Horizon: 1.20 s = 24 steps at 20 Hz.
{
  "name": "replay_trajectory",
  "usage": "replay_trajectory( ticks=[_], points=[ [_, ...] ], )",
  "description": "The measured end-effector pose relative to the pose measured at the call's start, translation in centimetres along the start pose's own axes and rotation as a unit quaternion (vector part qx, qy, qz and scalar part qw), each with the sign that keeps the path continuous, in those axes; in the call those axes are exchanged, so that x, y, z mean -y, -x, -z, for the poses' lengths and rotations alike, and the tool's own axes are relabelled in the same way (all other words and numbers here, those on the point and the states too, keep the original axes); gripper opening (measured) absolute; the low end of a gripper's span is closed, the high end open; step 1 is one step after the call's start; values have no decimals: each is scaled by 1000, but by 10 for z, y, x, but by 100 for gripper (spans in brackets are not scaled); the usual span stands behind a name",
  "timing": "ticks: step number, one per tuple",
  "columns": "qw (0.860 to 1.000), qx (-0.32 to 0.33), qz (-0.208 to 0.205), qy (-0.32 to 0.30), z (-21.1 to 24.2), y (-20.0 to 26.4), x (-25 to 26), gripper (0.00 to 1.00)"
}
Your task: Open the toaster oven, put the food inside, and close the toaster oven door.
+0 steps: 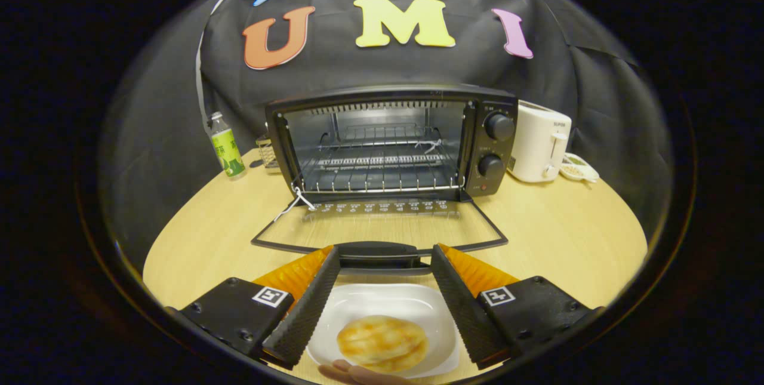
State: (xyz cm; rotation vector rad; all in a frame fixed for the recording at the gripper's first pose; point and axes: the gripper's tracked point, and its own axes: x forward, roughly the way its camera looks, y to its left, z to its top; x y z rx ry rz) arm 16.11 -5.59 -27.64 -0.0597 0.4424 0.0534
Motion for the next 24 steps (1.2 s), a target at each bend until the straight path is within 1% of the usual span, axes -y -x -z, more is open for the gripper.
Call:
replay_trajectory(
  ticks=[1, 4, 6, 7, 12, 14, 15, 17, 19, 21, 24],
  points=[
    [1000, -6, -2, -2, 2, -1, -1, 100],
    [1000, 4, -2, -12, -2, 6, 2, 100],
    [1000, 6, -17, -22, 2, 17, 2, 100],
    [999, 10, -24, -28, 6, 26, 1, 100],
    [999, 4, -14, -30, 39, 51, 5, 100],
    [999, -2, -10, -40, 53, 58, 10, 100],
    [999, -2, -18, -43, 57, 60, 4, 100],
    [999, 5, -38, -25, 58, 65, -10, 100],
    [1000, 7, -18, 0, 66, 67, -5, 100],
    [1000, -1, -2, 5, 74, 63, -2, 100],
    [1000, -11, -1, 7, 87, 56, -1, 100]
  ],
)
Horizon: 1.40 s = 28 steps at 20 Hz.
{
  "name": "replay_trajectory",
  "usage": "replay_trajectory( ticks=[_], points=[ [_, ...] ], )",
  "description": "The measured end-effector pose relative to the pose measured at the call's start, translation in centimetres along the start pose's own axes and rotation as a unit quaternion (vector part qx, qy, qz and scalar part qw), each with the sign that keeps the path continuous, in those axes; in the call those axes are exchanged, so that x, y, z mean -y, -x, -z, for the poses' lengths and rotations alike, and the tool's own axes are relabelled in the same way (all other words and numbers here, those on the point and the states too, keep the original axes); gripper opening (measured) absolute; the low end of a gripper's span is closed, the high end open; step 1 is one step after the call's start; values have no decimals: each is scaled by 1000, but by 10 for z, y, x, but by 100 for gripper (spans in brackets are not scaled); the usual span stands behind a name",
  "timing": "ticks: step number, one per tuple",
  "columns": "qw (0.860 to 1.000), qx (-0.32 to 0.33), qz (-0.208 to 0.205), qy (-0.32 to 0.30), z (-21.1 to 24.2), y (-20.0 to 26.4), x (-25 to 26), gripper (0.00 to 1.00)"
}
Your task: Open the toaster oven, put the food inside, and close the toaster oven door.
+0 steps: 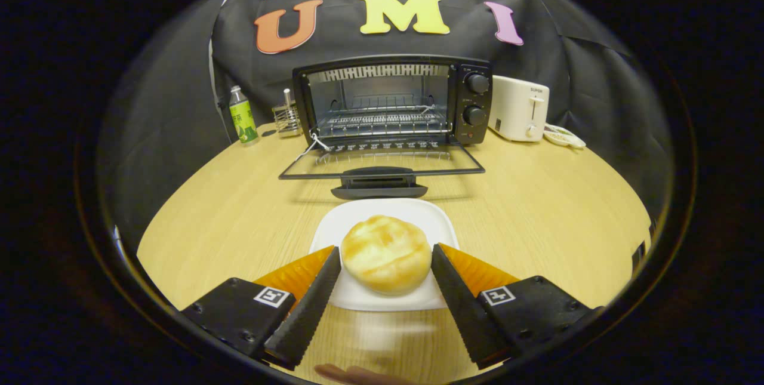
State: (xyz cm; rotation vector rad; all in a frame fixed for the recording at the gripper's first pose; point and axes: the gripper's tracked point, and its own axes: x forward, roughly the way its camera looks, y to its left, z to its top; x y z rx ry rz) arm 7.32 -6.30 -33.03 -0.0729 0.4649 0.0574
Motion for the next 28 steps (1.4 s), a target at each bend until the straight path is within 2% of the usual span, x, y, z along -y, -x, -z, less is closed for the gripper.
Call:
replay_trajectory(
  ticks=[5, 10, 14, 17, 20, 23, 26, 28],
  points=[
    [1000, 2, -12, -24, -1, -4, 0, 100],
    [999, 21, -14, -34, -10, 1, 3, 91],
    [998, 45, -22, -46, -33, 16, 2, 88],
    [994, 77, -36, -67, -66, 32, -1, 88],
    [988, 113, -44, -100, -101, 42, 0, 87],
    [975, 144, -73, -153, -136, 37, -9, 87],
    [960, 179, -78, -200, -166, 15, -6, 87],
    [959, 175, -84, -208, -172, -10, -7, 87]
  ],
)
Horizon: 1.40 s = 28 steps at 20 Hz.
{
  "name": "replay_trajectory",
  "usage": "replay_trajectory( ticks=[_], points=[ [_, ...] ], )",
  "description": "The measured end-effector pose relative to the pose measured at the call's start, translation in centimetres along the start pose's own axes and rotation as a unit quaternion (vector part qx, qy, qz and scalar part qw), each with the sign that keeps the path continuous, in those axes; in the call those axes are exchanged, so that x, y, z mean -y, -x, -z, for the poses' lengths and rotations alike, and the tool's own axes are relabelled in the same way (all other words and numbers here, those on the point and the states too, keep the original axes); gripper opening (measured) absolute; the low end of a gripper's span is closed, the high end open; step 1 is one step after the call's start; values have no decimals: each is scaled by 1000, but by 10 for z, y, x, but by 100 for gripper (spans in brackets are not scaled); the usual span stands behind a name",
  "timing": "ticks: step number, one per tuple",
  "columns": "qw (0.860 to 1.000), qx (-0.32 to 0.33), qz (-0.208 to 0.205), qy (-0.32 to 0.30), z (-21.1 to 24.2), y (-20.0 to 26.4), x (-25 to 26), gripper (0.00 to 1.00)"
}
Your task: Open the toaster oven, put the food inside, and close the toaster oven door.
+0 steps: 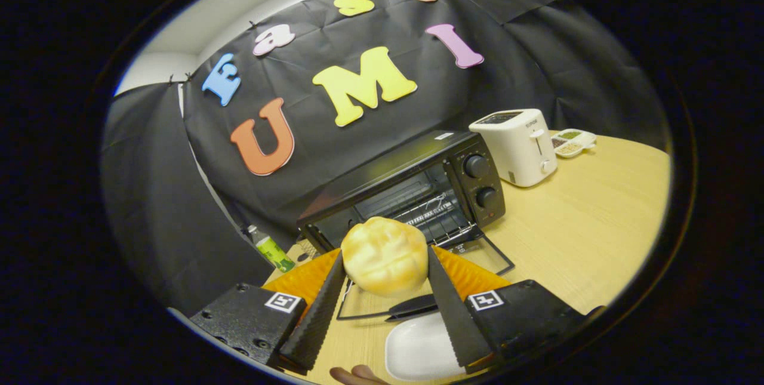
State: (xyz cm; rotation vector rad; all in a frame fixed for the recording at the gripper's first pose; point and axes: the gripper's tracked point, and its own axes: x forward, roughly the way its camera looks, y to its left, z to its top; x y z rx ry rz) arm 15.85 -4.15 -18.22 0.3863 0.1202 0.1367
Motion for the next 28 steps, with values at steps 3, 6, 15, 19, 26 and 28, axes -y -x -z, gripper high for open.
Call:
replay_trajectory(
  ticks=[3, 6, 15, 19, 26, 28],
  points=[
    [999, -24, -10, -19, 6, -41, 2, 87],
    [1000, -14, -15, -21, -3, -78, 5, 87],
    [993, -25, 4, 112, -1, -157, -8, 87],
    [997, -6, 14, 77, -7, -169, 0, 88],
    [998, 10, 39, 57, -21, -161, 15, 100],
    [999, 8, 27, 23, -23, -150, 9, 100]
  ],
)
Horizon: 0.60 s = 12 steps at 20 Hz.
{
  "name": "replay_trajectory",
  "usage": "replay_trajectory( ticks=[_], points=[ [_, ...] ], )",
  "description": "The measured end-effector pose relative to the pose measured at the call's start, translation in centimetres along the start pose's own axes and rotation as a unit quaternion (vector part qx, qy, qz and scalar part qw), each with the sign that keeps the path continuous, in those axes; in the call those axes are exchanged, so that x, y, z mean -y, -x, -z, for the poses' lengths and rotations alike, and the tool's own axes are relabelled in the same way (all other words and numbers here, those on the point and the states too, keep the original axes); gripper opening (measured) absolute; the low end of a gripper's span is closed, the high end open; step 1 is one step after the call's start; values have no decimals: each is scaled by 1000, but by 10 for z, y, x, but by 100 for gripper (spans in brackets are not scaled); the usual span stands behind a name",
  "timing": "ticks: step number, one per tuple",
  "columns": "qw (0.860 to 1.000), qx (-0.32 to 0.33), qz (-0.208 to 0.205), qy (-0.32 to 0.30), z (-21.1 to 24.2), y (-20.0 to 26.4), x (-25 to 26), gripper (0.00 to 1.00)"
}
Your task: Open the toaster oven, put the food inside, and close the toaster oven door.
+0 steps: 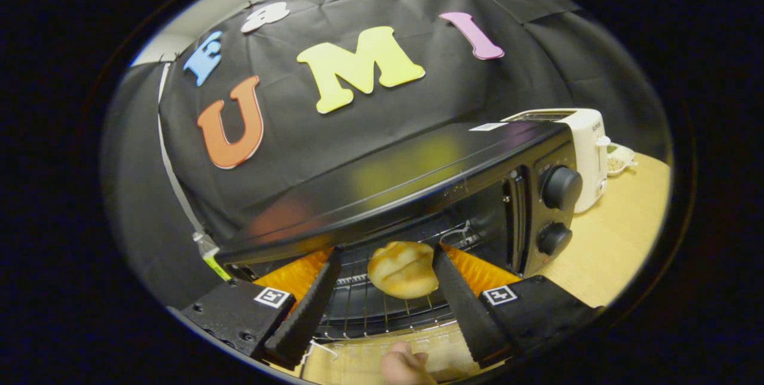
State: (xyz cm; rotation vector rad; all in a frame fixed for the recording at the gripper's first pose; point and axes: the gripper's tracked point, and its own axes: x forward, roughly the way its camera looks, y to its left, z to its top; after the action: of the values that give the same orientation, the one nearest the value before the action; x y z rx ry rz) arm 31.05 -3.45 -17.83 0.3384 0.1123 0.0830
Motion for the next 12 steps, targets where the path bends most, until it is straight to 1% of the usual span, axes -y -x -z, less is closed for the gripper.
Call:
replay_trajectory(
  ticks=[2, 5, 7, 9, 12],
  points=[
    [999, -12, -23, -33, 4, 16, -5, 100],
    [995, -20, -38, -87, 13, 41, -4, 100],
    [993, -36, -40, -104, 21, 55, 2, 100],
    [994, -51, -39, -92, 30, 69, 8, 100],
    [997, -61, -27, -37, 38, 86, 20, 100]
  ],
)
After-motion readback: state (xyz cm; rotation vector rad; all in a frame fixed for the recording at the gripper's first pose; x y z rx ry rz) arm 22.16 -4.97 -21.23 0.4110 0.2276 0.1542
